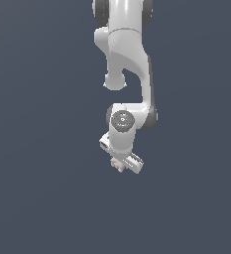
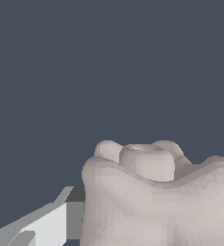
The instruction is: Pick up the object and move it to a goal position.
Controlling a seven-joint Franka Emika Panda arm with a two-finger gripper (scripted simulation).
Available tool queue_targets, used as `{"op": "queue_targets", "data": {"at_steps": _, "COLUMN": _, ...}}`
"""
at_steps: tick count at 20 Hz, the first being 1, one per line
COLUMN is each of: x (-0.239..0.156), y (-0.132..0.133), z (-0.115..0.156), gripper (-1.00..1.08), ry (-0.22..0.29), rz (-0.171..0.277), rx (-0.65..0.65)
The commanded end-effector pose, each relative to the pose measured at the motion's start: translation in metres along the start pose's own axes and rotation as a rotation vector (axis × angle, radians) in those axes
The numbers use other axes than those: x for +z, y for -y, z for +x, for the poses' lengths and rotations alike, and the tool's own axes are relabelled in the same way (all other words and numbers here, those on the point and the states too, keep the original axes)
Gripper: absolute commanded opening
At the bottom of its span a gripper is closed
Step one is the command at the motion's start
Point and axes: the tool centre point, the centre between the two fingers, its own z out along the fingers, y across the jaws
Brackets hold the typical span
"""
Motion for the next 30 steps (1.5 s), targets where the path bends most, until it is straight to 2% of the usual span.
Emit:
{"op": "queue_targets", "data": {"at_steps": 1, "x": 0.0, "y": 0.0, "z": 0.0, "gripper": -1.0, "ry": 0.0, "rz": 0.0, "rx": 0.0}}
{"op": "queue_targets", "data": {"at_steps": 13, "x": -0.025, "y": -0.018, "z": -0.018, "gripper": -1.0, "ry": 0.0, "rz": 0.001, "rx": 0.0}}
{"op": "queue_targets", "data": {"at_steps": 30, "x": -0.115, "y": -0.082, "z": -0.077, "gripper": -1.0, "ry": 0.001, "rz": 0.001, "rx": 0.0}}
